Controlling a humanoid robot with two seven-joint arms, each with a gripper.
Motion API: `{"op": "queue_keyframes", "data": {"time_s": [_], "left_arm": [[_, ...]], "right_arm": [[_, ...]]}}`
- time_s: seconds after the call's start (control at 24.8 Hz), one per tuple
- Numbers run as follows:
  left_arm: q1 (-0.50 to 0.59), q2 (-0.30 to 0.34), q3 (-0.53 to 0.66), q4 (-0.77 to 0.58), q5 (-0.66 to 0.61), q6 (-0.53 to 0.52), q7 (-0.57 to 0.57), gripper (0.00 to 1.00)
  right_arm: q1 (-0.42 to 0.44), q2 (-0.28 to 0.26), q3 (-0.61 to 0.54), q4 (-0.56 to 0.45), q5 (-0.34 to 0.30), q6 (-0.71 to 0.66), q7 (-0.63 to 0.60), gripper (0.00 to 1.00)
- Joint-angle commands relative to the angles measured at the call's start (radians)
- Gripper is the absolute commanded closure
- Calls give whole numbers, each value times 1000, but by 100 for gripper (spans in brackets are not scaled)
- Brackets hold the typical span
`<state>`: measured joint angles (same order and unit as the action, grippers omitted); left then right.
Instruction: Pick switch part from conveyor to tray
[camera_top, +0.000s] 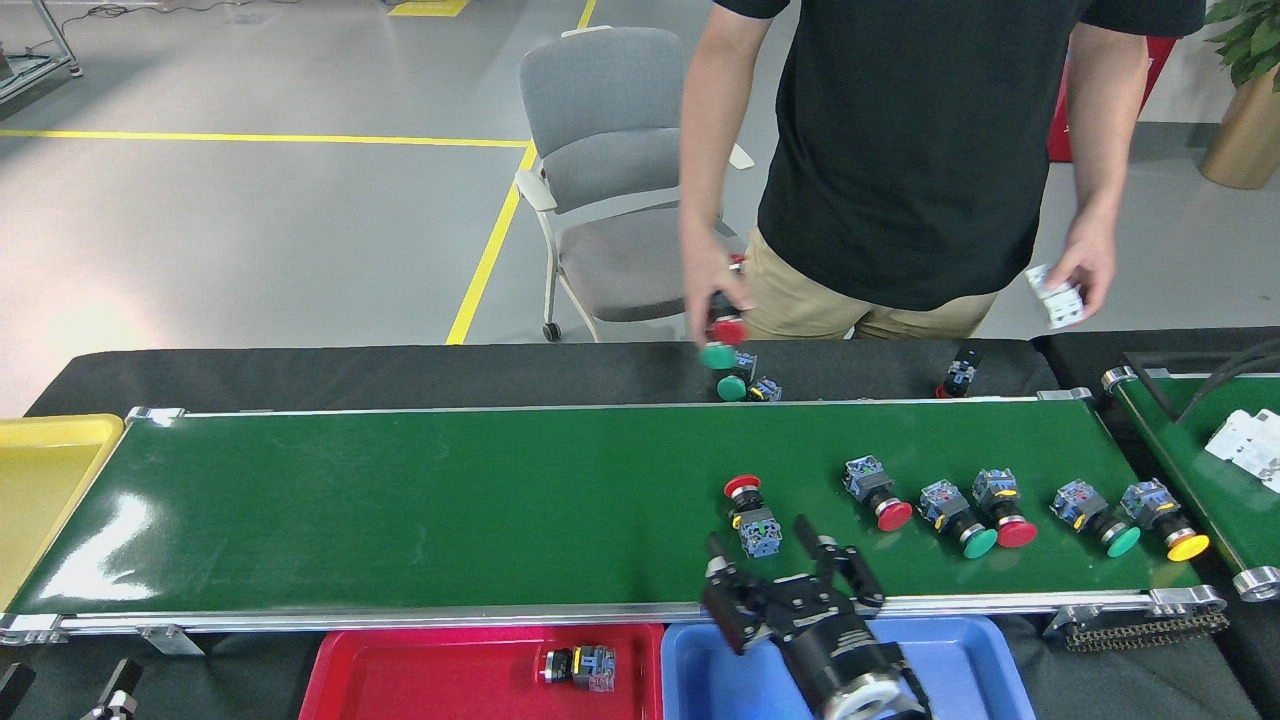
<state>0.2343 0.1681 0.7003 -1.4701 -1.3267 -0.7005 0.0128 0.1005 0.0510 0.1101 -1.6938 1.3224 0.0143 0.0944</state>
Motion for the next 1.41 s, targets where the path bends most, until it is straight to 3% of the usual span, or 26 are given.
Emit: {"op": "queue_keyframes", "data": {"time_s": [0.0,0.16,0.32,0.48,0.6,0.77,0.93,1.01,1.05,1.09,1.21,1.37], "left_arm": [[-3,10,7,-10,4,1,6,0],[-3,11,7,-9,4,1,6,0],[-3,13,5,-9,3,1,6,0],[-4,13,4,-10,3,-1,6,0],[-4,13,4,-10,4,1,6,0],[-4,13,4,-10,4,-1,6,0],[-4,13,4,-10,4,-1,6,0],[-4,13,4,-10,3,-2,6,0],[-4,13,2,-10,3,-2,6,0],[-4,13,2,-12,4,-4,6,0],[-4,13,-7,-18,3,-4,6,0],[-6,11,-25,-22,4,-4,6,0]], "right_arm": [[54,-22,-29,-18,-3,29,-142,0],[194,-60,-33,-44,-3,-27,-237,0],[177,-42,-32,-43,-3,-31,-222,0],[38,10,2,17,15,24,-97,0],[-111,36,65,137,46,121,-53,0],[-308,40,175,371,41,254,-27,0],[-392,66,204,487,34,294,-28,1],[-415,70,204,516,31,286,-24,16],[-421,64,206,517,31,282,-24,30],[-424,58,207,517,32,266,-27,50],[-424,38,203,514,31,148,-45,86],[-424,40,200,506,21,115,-64,89]]}}
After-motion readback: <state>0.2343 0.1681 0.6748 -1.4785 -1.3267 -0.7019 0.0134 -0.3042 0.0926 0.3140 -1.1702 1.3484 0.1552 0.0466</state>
